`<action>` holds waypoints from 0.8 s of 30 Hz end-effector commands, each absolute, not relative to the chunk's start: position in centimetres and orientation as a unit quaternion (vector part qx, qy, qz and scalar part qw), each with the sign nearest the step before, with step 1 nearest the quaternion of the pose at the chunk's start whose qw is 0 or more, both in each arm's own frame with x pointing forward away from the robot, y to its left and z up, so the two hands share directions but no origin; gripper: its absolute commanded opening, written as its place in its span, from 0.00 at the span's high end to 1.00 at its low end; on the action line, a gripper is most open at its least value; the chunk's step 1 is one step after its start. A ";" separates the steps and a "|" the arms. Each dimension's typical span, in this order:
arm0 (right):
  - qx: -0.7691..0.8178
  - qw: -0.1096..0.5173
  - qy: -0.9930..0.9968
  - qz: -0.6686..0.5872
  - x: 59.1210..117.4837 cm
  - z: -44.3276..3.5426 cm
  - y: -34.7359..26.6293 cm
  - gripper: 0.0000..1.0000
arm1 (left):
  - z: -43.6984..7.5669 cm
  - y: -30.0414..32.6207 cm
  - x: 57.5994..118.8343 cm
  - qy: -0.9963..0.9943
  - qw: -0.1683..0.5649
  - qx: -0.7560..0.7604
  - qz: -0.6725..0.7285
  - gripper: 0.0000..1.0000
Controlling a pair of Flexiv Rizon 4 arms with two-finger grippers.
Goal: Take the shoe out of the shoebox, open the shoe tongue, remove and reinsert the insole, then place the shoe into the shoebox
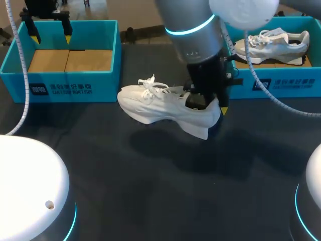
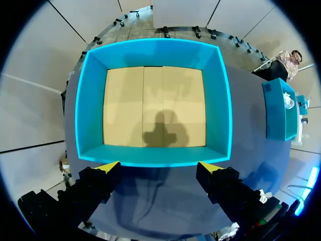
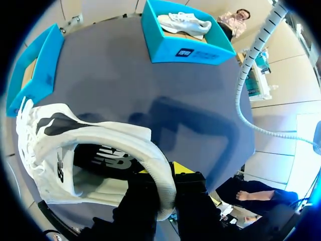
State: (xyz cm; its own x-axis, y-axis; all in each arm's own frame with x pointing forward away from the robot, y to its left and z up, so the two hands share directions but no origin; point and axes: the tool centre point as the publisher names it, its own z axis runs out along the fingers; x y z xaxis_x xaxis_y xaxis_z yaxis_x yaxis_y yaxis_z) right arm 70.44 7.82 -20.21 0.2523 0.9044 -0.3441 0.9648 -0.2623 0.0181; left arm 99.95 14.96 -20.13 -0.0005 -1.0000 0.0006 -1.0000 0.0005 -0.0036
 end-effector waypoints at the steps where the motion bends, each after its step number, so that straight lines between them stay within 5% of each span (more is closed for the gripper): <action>1: 0.783 0.111 0.597 -0.130 70.4 -20.1 7.6 1.00 | -20.1 15.0 100.0 0.707 0.001 -0.707 -0.001 0.00; 24: 0.728 0.104 0.662 -0.147 69.1 -23.3 9.5 1.00 | -20.1 15.0 100.0 0.707 0.001 -0.707 -0.001 0.00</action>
State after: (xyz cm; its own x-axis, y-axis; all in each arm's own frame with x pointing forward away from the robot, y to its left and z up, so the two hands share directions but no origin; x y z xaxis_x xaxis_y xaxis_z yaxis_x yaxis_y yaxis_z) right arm 69.05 9.17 -22.54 0.0797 0.9338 -0.3487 0.9940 -0.1006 -0.0423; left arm 99.95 14.96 -20.13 -0.0005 -1.0000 0.0007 -1.0000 0.0005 -0.0036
